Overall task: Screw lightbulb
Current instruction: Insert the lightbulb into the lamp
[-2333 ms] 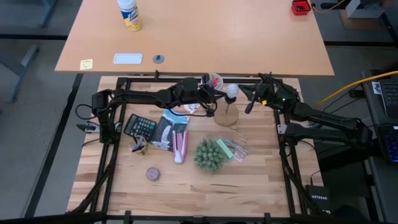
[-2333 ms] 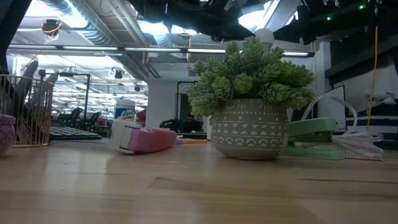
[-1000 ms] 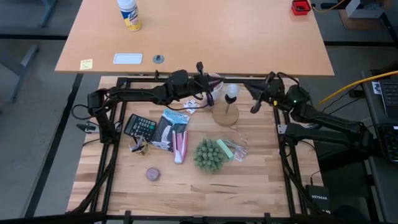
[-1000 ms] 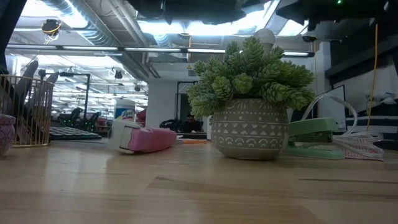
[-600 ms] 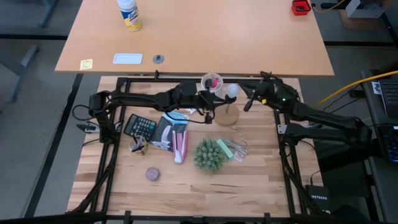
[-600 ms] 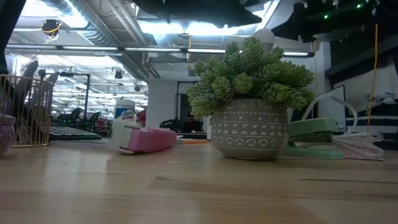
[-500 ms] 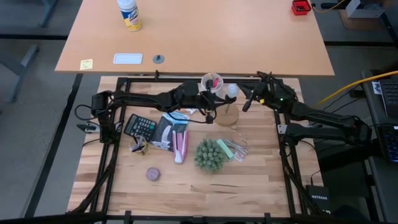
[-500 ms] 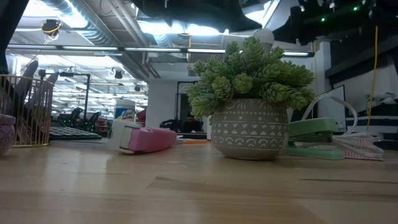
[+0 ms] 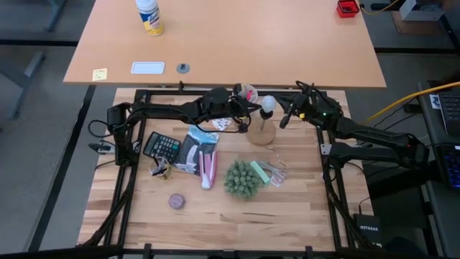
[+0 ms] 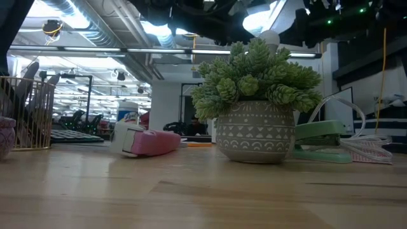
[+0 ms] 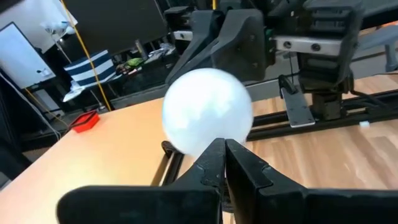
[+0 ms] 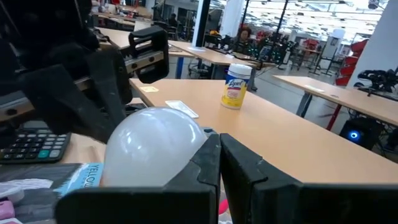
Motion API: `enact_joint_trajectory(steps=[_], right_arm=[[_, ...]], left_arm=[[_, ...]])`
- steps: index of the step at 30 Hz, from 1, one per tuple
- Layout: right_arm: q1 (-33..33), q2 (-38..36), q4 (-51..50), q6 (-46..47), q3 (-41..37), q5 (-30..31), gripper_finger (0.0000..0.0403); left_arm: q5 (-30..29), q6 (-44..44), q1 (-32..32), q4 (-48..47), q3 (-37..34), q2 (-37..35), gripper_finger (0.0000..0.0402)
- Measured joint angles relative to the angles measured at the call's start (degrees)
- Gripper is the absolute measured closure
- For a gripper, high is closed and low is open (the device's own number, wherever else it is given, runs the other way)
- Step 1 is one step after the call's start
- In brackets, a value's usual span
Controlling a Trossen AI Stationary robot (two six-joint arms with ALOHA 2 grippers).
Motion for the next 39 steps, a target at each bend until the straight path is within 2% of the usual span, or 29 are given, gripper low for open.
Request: enact_joint_trajectory(steps=[13,21,23,29,33,39], right_arm=[[-0.03,-0.69,-2.08,5.65,0.07,-4.18,0.0387],[0.20,-2.26,-3.81,7.54,-0.01,-13.89,0.0386],[0.20,-2.26,-3.73,7.57,0.02,-14.62,0.0386],[0.13,-2.39,-2.83,7.55,-0.02,-14.44,0.0386],[0.09,-3.20,1.75,7.14,-0.02,-13.86,0.0386],[0.05,-3.54,6.28,3.03,0.00,-4.35,0.0386]], left_arm=[[-0.50,0.46,1.89,-0.07,-0.04,0.00,0.0396],[-0.54,0.30,3.28,2.16,-0.02,0.09,0.0396],[-0.44,0.37,3.28,2.98,-0.02,0.09,0.0396],[-0.51,1.11,3.26,4.94,-0.02,0.09,0.0396],[-0.82,2.67,3.26,8.62,-0.02,-0.22,0.0396],[-0.87,2.99,2.25,10.32,0.02,-2.54,0.0396]])
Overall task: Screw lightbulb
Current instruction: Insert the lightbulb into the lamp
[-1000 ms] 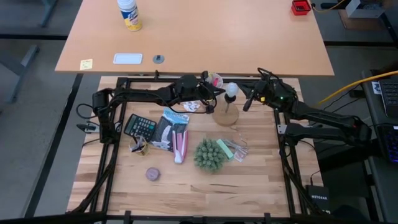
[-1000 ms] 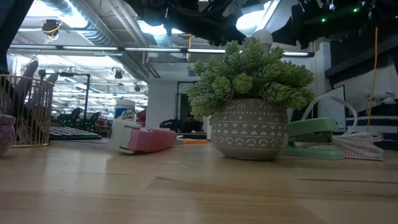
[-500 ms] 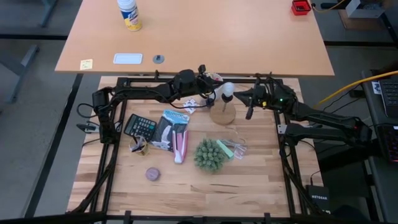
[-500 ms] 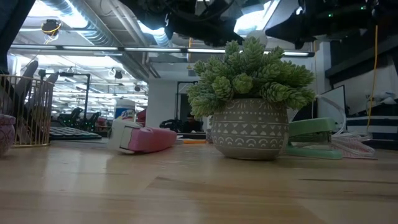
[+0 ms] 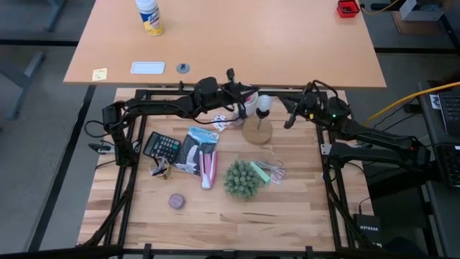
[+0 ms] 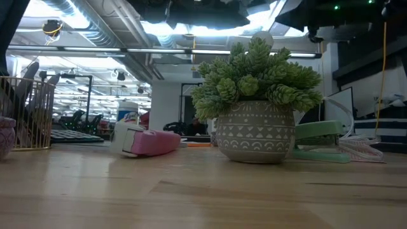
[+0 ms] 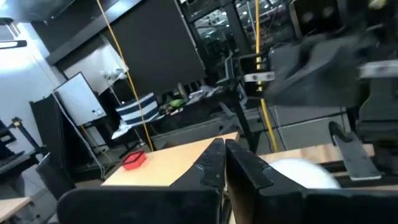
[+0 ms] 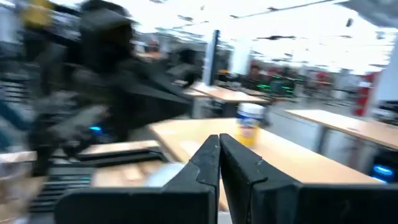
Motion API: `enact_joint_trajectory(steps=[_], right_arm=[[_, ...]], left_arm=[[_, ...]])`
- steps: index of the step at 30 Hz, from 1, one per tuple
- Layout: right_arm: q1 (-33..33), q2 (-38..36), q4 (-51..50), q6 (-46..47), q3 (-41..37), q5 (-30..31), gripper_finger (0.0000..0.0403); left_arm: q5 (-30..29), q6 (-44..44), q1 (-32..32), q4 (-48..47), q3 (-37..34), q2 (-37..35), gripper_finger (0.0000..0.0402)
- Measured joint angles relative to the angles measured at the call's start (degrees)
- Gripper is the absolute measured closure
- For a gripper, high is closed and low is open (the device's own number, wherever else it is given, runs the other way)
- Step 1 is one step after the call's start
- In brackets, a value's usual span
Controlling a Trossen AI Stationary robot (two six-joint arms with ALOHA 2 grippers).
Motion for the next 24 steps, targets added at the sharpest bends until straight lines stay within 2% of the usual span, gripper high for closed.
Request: enact_joint_trajectory(steps=[3,6,14,18,24], right_arm=[[-0.02,0.36,-0.48,-1.94,0.00,4.99,0.0386],[-0.03,1.10,-1.22,-2.37,0.00,6.11,0.0386],[-0.03,4.50,-3.41,-3.11,0.00,4.56,0.0386],[-0.02,5.53,-3.27,-2.14,0.00,1.38,0.0386],[-0.08,5.57,-3.32,-0.31,0.00,0.10,0.0386]], left_arm=[[0.72,-0.02,-1.24,-0.95,0.00,-0.41,0.0396],[2.66,0.00,-2.61,-2.63,0.00,-0.44,0.0396],[3.84,2.04,-5.72,-13.06,0.00,-0.41,0.0396],[2.41,2.12,-5.40,-13.93,0.00,-0.04,0.0396],[-0.81,1.84,-3.49,-13.83,0.00,0.24,0.0396]])
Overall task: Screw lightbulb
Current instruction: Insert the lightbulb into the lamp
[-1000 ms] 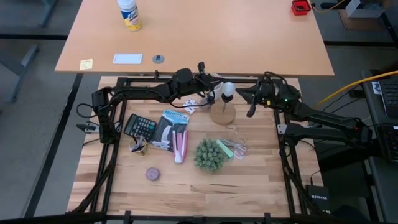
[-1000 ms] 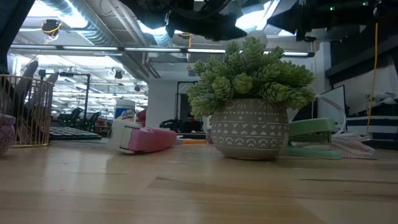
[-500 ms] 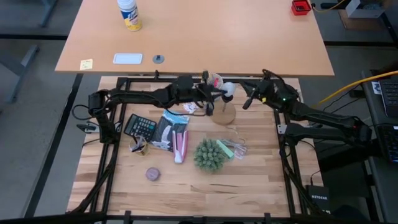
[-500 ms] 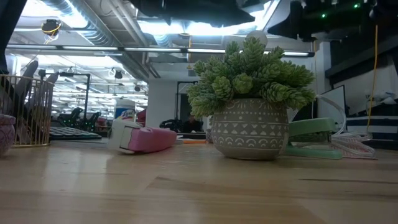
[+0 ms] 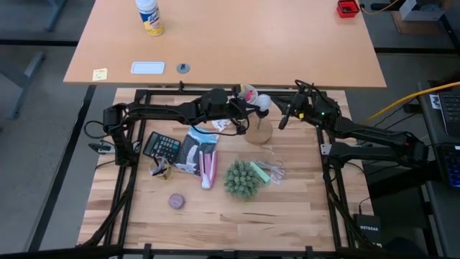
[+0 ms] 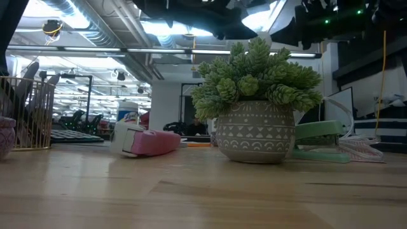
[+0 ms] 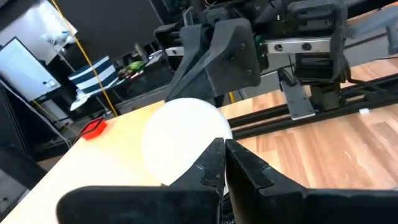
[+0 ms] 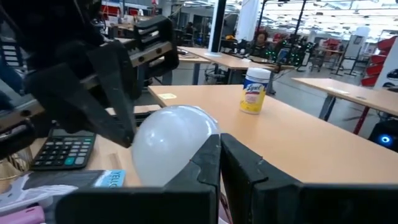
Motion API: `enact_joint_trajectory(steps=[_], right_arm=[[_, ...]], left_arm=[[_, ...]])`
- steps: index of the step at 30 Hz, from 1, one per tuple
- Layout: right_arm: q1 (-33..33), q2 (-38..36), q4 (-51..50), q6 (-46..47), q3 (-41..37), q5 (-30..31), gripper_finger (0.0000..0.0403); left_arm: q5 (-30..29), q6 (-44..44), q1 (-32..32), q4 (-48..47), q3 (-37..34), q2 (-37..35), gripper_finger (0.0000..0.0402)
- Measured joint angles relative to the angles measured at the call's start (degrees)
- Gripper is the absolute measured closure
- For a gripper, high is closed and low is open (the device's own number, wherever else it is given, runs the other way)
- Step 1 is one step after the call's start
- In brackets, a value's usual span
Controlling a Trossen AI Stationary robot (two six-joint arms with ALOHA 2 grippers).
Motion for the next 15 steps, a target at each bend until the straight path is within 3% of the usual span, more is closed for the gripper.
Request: enact_joint_trajectory(steps=[15], right_arm=[[0.15,0.04,-1.61,3.13,0.02,-10.29,0.0386]], left_arm=[[-1.11,-2.03,2.62,-1.31,0.00,0.13,0.0396]])
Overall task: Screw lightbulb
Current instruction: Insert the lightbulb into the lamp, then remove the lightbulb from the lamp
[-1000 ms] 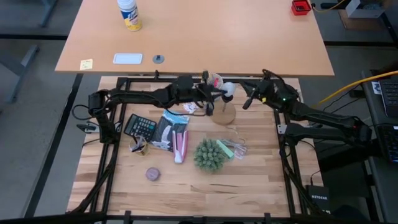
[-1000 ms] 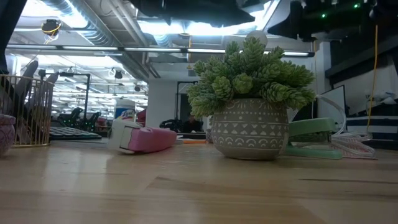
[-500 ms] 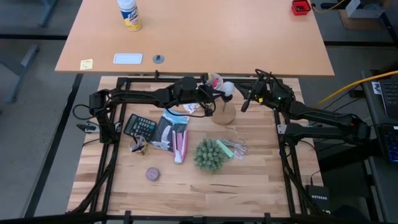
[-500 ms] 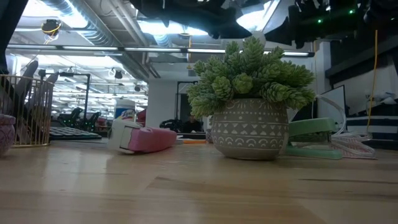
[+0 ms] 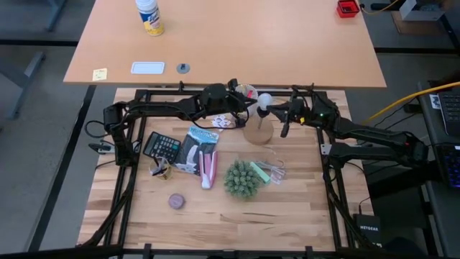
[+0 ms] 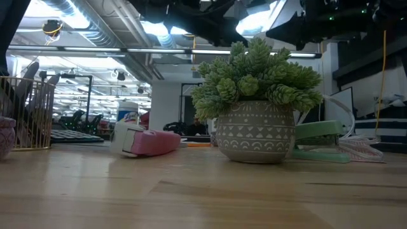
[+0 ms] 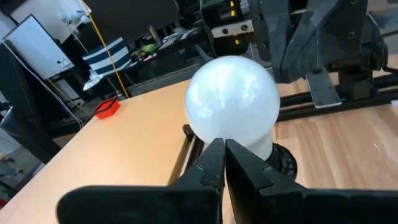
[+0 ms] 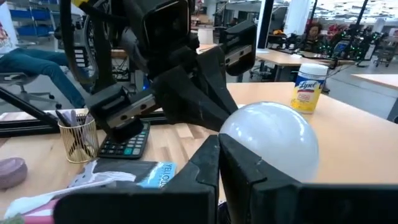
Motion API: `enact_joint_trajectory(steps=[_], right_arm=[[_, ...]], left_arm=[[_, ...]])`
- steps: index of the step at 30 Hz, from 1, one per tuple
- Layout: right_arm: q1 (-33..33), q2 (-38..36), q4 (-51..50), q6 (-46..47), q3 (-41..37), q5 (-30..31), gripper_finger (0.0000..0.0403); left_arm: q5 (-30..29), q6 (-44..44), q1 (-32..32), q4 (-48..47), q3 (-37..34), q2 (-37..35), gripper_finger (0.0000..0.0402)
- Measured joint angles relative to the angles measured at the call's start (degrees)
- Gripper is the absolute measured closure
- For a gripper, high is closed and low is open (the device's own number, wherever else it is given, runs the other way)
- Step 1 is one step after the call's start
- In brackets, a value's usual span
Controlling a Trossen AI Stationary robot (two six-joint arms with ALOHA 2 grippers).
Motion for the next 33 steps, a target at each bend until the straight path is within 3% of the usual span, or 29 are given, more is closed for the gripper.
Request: enact_joint_trajectory(steps=[7,17,21,29,33], right_arm=[[-0.04,-2.09,0.59,0.15,0.00,-0.55,0.0386],[-0.11,-10.65,2.61,0.04,0.00,-0.95,0.0386],[-0.11,-13.18,1.52,0.07,0.00,1.19,0.0386],[-0.09,-10.78,-2.39,4.25,0.00,1.58,0.0386],[-0.09,-8.92,-3.31,6.00,-0.02,2.11,0.0386]], left_arm=[[-0.14,1.97,-0.72,-0.37,-0.02,-0.80,0.0396],[-0.48,3.54,-0.84,0.42,-0.02,-6.38,0.0396],[-0.46,3.55,-0.71,0.16,-0.02,-6.64,0.0396],[-0.41,1.38,2.39,2.01,-0.02,-5.08,0.0396],[2.90,-1.34,3.96,5.42,-0.02,-2.37,0.0396]])
